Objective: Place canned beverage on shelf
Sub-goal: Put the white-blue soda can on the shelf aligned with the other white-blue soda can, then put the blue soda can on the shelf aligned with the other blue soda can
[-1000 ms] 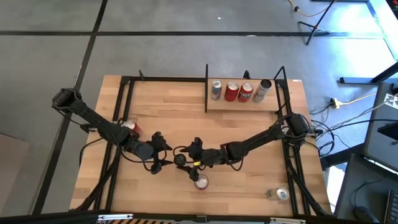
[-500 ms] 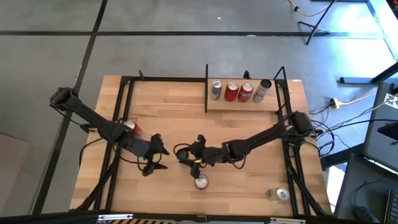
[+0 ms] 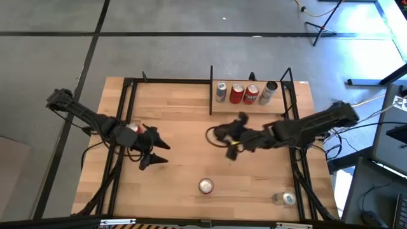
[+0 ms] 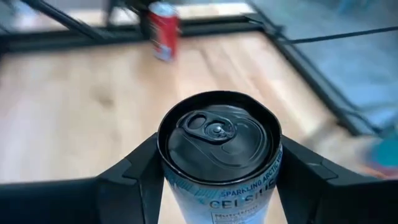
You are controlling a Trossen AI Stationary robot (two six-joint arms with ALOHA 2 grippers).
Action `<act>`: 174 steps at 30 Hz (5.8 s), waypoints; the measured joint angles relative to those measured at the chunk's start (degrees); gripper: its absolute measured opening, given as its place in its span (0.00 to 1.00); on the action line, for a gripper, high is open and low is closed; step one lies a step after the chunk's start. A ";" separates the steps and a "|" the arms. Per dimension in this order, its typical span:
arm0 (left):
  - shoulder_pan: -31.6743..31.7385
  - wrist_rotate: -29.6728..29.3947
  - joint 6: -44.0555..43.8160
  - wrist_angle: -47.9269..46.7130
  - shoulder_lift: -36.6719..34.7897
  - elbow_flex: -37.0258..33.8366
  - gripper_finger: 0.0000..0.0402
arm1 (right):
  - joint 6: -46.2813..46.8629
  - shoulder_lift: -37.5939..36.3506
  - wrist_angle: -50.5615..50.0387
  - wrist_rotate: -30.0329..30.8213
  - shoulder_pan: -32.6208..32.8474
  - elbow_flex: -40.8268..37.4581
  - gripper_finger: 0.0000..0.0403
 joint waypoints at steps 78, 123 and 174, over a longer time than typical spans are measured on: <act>22.75 7.71 3.49 10.03 -0.01 -0.02 0.78 | -14.87 -49.17 3.75 -29.73 -66.34 -43.78 0.85; -2.67 -0.31 -14.46 14.65 11.93 -0.07 0.78 | 28.75 -15.00 -13.66 -35.19 2.94 -10.66 0.86; -13.24 -6.74 -16.18 9.68 12.54 -0.04 0.78 | 95.13 5.85 -32.52 -49.13 35.90 -4.86 0.50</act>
